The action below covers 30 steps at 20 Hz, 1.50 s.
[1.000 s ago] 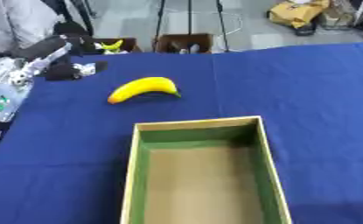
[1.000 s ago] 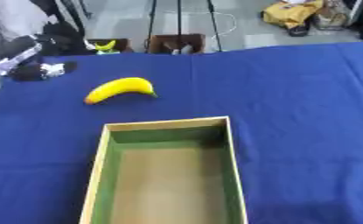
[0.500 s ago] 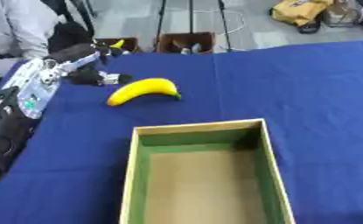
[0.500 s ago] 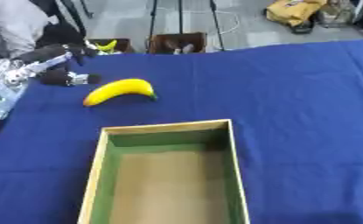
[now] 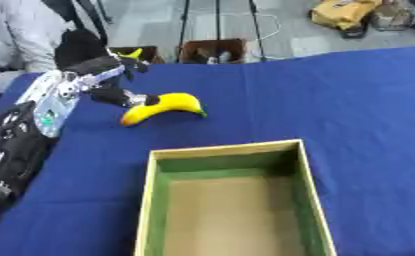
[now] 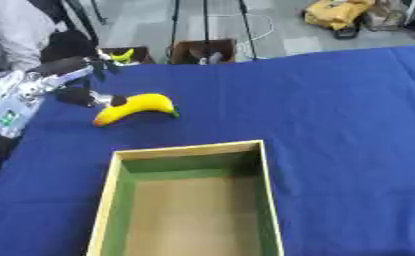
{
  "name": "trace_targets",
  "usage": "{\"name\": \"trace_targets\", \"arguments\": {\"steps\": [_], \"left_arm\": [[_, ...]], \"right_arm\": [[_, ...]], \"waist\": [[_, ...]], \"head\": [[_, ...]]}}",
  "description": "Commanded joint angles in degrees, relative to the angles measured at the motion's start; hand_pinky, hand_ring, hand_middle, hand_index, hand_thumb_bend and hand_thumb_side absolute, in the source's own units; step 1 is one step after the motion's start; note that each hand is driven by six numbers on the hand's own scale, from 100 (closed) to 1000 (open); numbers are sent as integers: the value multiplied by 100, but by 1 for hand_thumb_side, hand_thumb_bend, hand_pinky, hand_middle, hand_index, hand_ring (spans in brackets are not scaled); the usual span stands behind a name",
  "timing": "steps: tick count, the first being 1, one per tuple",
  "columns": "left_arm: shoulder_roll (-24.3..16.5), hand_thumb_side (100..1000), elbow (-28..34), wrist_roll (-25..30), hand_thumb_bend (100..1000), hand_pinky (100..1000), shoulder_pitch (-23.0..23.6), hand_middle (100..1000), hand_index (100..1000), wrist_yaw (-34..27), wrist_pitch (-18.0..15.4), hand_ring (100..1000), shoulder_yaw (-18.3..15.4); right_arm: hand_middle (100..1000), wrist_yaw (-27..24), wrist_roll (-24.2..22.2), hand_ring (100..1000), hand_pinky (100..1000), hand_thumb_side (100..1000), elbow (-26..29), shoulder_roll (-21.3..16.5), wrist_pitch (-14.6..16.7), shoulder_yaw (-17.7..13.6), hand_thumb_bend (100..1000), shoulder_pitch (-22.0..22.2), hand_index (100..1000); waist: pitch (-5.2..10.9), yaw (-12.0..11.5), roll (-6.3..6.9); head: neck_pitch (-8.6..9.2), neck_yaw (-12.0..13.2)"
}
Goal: Pick up objects on the table and place them in the box.
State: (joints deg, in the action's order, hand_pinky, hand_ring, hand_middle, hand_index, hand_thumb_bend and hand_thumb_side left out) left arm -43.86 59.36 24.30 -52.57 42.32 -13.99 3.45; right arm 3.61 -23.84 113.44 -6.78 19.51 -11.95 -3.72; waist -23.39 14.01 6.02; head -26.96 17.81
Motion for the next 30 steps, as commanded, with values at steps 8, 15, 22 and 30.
{"name": "trace_targets", "arguments": {"steps": [8, 15, 22, 30], "left_arm": [[-159, 820, -265, -187, 595, 580, -174, 853, 933, 586, 108, 792, -231], [-252, 800, -442, -253, 565, 596, -175, 858, 926, 764, 171, 802, -343], [-335, 784, -569, -271, 539, 589, -142, 839, 909, 744, 226, 795, -445], [-349, 773, -630, -255, 498, 584, -102, 810, 886, 681, 157, 784, -459]], "right_arm": [[468, 103, -47, 432, 699, 1000, 115, -3, 61, 26, 100, -121, 628], [468, 171, -63, 432, 699, 1000, 115, 19, 124, 53, 100, -167, 628], [468, 184, -56, 432, 698, 1000, 115, 37, 206, 57, 100, -187, 627], [469, 261, -51, 433, 700, 1000, 115, 88, 254, 58, 100, -195, 628]], "waist": [[-38, 134, 56], [-149, 218, 93], [-246, 292, 101], [-322, 355, 105]], "head": [[194, 127], [269, 208], [339, 289], [399, 349]]}}
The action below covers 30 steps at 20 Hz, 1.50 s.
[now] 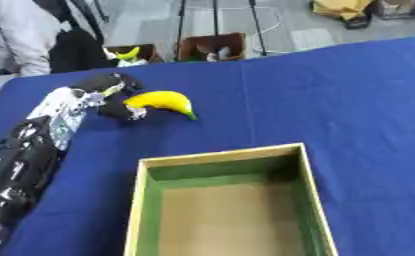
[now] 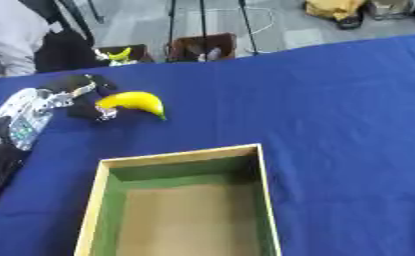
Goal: Pick up objects on the table and place them in the box.
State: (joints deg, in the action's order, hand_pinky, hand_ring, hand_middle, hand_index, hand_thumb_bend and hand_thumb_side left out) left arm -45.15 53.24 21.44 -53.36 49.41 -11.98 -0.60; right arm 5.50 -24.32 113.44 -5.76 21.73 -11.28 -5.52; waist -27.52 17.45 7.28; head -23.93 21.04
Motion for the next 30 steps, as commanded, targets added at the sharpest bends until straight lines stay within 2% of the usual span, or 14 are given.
{"name": "trace_targets", "arguments": {"steps": [1, 5, 11, 15, 19, 25, 30], "left_arm": [[-217, 772, -25, 49, 494, 579, -17, 804, 881, -47, -65, 780, -54], [-195, 746, -13, 109, 468, 541, -12, 757, 844, -227, -189, 748, -49], [-212, 700, 52, 358, 397, 538, -14, 717, 811, -533, -418, 727, 7], [-213, 675, 98, 493, 361, 540, -2, 690, 796, -561, -429, 718, 34], [-195, 656, 99, 618, 347, 543, 11, 727, 823, -534, -426, 720, 46], [-145, 620, 71, 675, 289, 533, 12, 706, 812, -449, -382, 709, 41], [-128, 617, 51, 644, 287, 527, 26, 704, 813, -352, -345, 707, 47]], "right_arm": [[469, 82, -3, 433, 700, 1000, 115, -8, 33, -9, 100, -16, 628], [469, 127, 1, 433, 701, 1000, 115, 8, 22, -13, 100, -18, 627], [469, 179, 17, 434, 701, 1000, 115, 16, 0, -16, 100, -23, 627], [468, 188, 35, 434, 702, 1000, 115, 25, -8, -28, 100, -32, 627], [467, 190, 61, 434, 702, 1000, 115, 29, -12, -46, 100, -44, 626], [466, 203, 88, 434, 702, 1000, 115, 46, -14, -61, 100, -61, 625], [466, 215, 92, 434, 703, 1000, 115, 59, -16, -68, 100, -79, 624]], "waist": [[86, 12, -20], [76, 3, -11], [81, -5, 0], [79, 2, 9], [72, 11, 20], [48, 34, 36], [26, 51, 52]], "head": [[91, 29], [66, 18], [52, 0], [64, 6], [77, 14], [104, 29], [126, 22]]}}
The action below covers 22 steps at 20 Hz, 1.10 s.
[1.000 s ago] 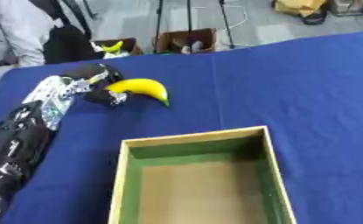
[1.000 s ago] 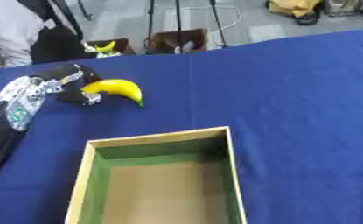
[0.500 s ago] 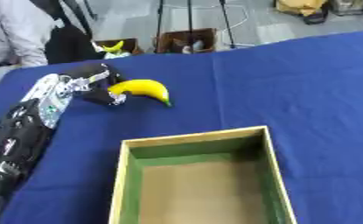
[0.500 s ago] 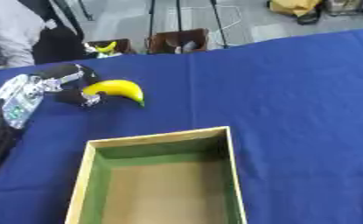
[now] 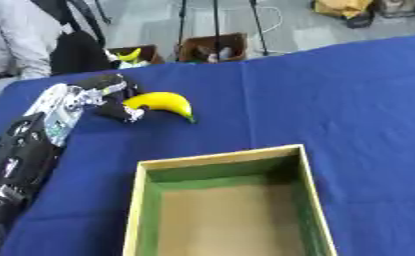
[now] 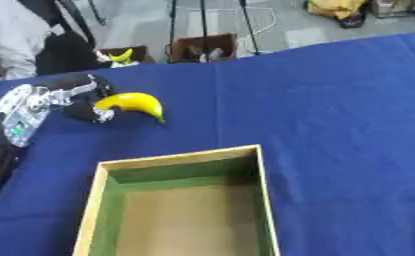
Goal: Pick up objects on the table and place them in the box.
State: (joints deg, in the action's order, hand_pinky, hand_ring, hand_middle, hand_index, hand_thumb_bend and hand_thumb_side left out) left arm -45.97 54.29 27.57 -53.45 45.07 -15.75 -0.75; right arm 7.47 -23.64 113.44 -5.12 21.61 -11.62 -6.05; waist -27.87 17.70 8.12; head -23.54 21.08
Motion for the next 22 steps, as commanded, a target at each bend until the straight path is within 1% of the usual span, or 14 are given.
{"name": "trace_targets", "arguments": {"steps": [1, 7, 13, 16, 18, 21, 22], "left_arm": [[-41, 617, -48, 4, 282, 519, 39, 685, 803, 110, 37, 700, 62], [-13, 608, -34, -211, 295, 479, 60, 615, 744, 246, 31, 660, 81], [8, 601, -43, -443, 312, 462, 113, 604, 715, 415, -5, 642, 99], [22, 601, -51, -523, 300, 452, 133, 592, 704, 467, -44, 633, 110], [30, 592, -53, -574, 272, 428, 137, 567, 689, 472, -59, 614, 110], [32, 583, -49, -709, 183, 393, 143, 520, 660, 467, -59, 584, 100], [31, 584, -51, -758, 168, 389, 144, 515, 657, 462, -52, 580, 98]], "right_arm": [[466, 22, 23, 434, 704, 1000, 115, -1, -6, -36, 100, -30, 624], [465, 30, 41, 435, 704, 1000, 115, 12, -6, -58, 100, -40, 623], [465, 28, 50, 435, 704, 1000, 115, 1, -23, -77, 100, -51, 622], [465, 25, 50, 434, 704, 1000, 115, 1, -38, -83, 100, -54, 621], [465, 23, 43, 434, 704, 1000, 115, 4, -50, -84, 100, -55, 620], [465, 21, 36, 435, 704, 1000, 115, 6, -59, -86, 100, -50, 620], [465, 20, 35, 435, 704, 1000, 115, 6, -60, -87, 100, -47, 620]], "waist": [[57, 30, -28], [45, 46, -18], [39, 60, -4], [32, 63, 0], [30, 61, 3], [33, 54, -1], [36, 51, -2]], "head": [[95, 17], [107, 9], [113, -10], [116, -14], [117, -16], [114, -19], [111, -19]]}}
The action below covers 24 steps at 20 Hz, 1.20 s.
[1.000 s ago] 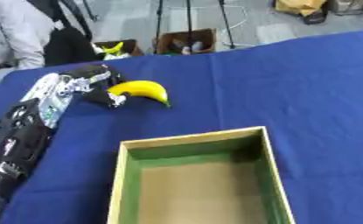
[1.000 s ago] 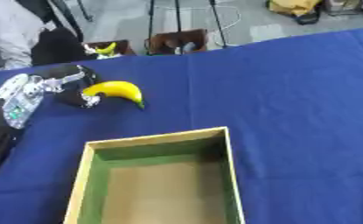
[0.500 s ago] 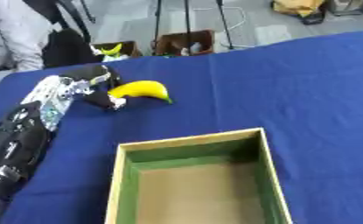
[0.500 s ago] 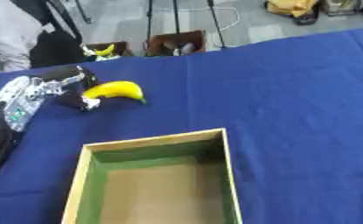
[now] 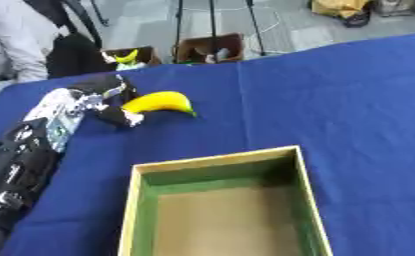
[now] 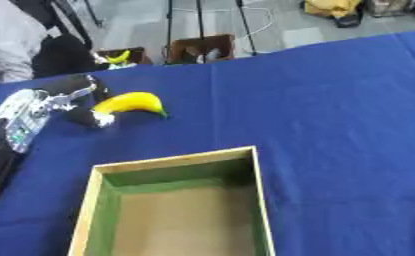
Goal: Pick up objects on the table and place them in the box.
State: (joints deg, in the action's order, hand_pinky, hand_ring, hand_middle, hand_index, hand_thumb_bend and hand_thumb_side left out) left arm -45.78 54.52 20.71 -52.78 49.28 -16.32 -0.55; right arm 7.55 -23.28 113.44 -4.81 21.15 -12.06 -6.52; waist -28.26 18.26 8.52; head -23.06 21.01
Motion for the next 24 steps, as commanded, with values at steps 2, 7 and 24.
{"name": "trace_targets", "arguments": {"steps": [2, 7, 24], "left_arm": [[9, 594, -74, -174, 113, 366, 76, 501, 642, 21, 26, 563, 71], [7, 618, -98, -308, 100, 355, 83, 494, 635, -43, 64, 556, 83], [-103, 544, 15, -600, 100, 319, 101, 463, 598, -170, 156, 526, 74]], "right_arm": [[465, 7, -3, 435, 704, 1000, 115, -29, -18, -43, 100, 4, 620], [466, -5, -9, 436, 704, 1000, 115, -32, -23, -43, 100, 23, 620], [466, -101, -3, 437, 707, 1000, 115, -86, -104, -58, 100, 79, 620]], "waist": [[83, -13, -47], [107, -25, -63], [274, -115, -99]], "head": [[62, -14], [59, -22], [-22, -53]]}}
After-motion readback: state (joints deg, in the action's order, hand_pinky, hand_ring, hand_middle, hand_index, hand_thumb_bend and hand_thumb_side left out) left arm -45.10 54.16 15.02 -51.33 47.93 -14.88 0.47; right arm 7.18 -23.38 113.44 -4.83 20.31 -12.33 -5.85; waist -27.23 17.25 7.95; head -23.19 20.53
